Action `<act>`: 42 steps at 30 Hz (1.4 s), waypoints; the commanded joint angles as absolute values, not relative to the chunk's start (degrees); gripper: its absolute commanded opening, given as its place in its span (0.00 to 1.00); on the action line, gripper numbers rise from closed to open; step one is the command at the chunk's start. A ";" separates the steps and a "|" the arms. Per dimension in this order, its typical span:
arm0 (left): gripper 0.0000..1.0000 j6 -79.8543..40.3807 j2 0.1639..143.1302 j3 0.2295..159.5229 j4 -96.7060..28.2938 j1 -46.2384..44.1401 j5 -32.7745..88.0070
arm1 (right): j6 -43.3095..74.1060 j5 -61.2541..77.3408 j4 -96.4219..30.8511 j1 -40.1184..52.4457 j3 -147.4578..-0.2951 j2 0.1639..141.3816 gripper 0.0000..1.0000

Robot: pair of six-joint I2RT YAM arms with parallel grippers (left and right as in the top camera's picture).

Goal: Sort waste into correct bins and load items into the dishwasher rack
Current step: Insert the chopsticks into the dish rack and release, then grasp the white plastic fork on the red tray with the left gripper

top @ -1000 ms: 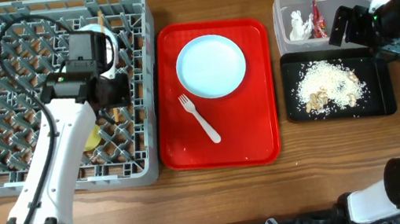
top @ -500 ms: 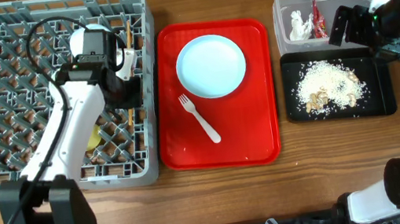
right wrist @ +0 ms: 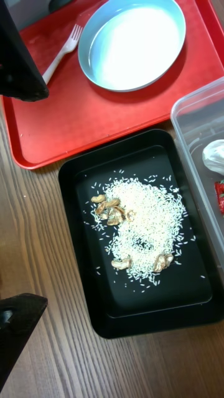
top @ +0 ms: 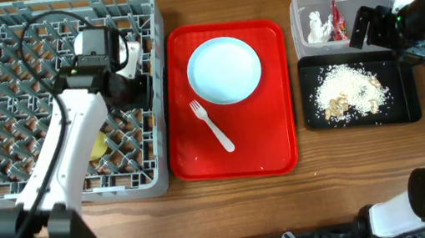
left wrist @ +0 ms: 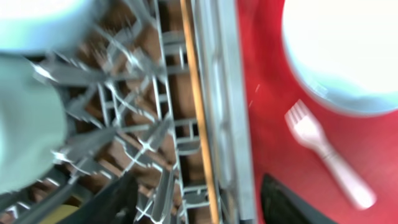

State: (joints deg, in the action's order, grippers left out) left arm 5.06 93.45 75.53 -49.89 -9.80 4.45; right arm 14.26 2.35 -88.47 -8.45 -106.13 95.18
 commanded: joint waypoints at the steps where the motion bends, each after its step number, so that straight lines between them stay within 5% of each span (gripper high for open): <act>1: 0.71 0.49 89.86 77.41 -49.56 -12.78 8.64 | 13.91 2.55 -88.25 -8.60 -106.39 94.17 1.00; 9: 0.67 -27.29 93.76 77.10 -49.67 -24.75 8.60 | 13.89 2.55 -88.16 -8.60 -106.39 94.17 1.00; 17: 0.63 -41.10 103.57 77.10 -50.50 -36.03 -1.74 | 13.85 2.55 -88.20 -8.60 -106.39 94.17 1.00; 35: 0.61 -48.69 115.59 77.10 -47.86 -36.29 -5.48 | 13.87 2.55 -88.55 -8.60 -106.39 94.17 1.00; 42: 0.46 -48.69 117.56 76.99 -47.07 -36.32 -5.45 | 13.65 2.52 -88.55 -8.60 -106.39 94.17 1.00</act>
